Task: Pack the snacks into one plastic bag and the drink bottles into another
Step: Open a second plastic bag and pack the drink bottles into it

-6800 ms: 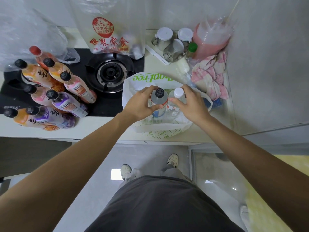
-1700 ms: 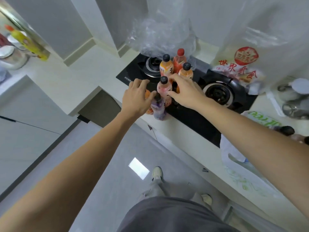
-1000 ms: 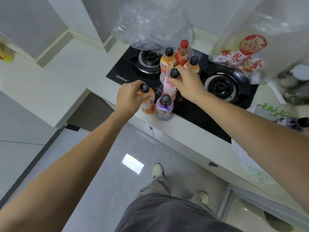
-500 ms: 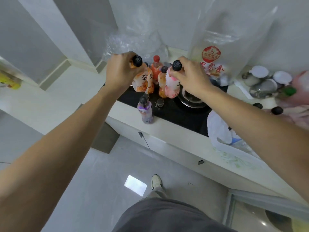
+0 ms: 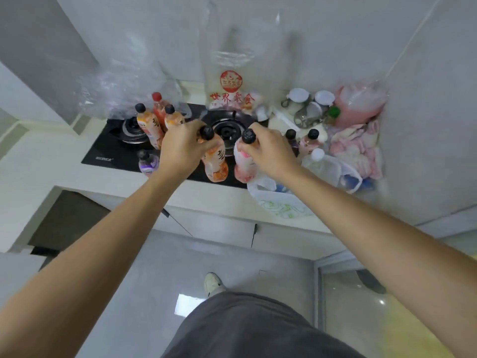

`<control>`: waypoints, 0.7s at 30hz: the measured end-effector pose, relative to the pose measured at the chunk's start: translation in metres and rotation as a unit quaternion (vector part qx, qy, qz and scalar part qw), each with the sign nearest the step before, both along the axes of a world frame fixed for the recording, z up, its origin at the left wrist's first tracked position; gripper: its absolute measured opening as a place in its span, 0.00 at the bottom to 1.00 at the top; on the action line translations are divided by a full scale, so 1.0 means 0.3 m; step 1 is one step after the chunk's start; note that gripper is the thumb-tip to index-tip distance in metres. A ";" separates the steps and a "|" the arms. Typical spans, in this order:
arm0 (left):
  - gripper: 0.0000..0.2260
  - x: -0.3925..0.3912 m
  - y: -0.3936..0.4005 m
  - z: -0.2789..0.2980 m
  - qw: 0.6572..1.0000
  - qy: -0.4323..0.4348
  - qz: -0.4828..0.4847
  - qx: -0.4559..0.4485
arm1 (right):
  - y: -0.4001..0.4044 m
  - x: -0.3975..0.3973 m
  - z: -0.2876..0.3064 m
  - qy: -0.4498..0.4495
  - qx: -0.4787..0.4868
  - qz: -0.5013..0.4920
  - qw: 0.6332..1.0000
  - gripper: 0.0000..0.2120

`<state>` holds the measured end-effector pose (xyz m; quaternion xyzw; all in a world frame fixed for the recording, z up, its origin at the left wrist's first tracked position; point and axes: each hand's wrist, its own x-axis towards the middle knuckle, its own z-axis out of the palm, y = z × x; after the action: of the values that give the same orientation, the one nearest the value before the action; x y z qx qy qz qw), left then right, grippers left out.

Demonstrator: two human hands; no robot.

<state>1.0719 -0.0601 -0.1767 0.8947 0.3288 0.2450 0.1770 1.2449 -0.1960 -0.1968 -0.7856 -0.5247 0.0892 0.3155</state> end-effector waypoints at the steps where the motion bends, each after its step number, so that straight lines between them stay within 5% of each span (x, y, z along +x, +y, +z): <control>1: 0.17 0.009 -0.039 -0.020 1.000 0.007 -0.009 -0.007 | -0.045 -0.002 -0.018 0.004 -0.003 -0.005 1.000 0.14; 9: 0.21 0.101 -0.259 -0.072 0.997 0.036 -0.059 -0.030 | -0.325 0.043 -0.074 0.024 0.005 -0.055 0.998 0.14; 21: 0.18 0.339 -0.386 -0.083 0.993 -0.037 -0.089 -0.064 | -0.509 0.271 -0.047 -0.014 0.003 -0.132 0.991 0.13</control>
<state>1.1736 -0.1760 -0.2015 0.8975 0.2562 0.2397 0.2673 1.3263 -0.3487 -0.2108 -0.8482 -0.4213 0.0341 0.3192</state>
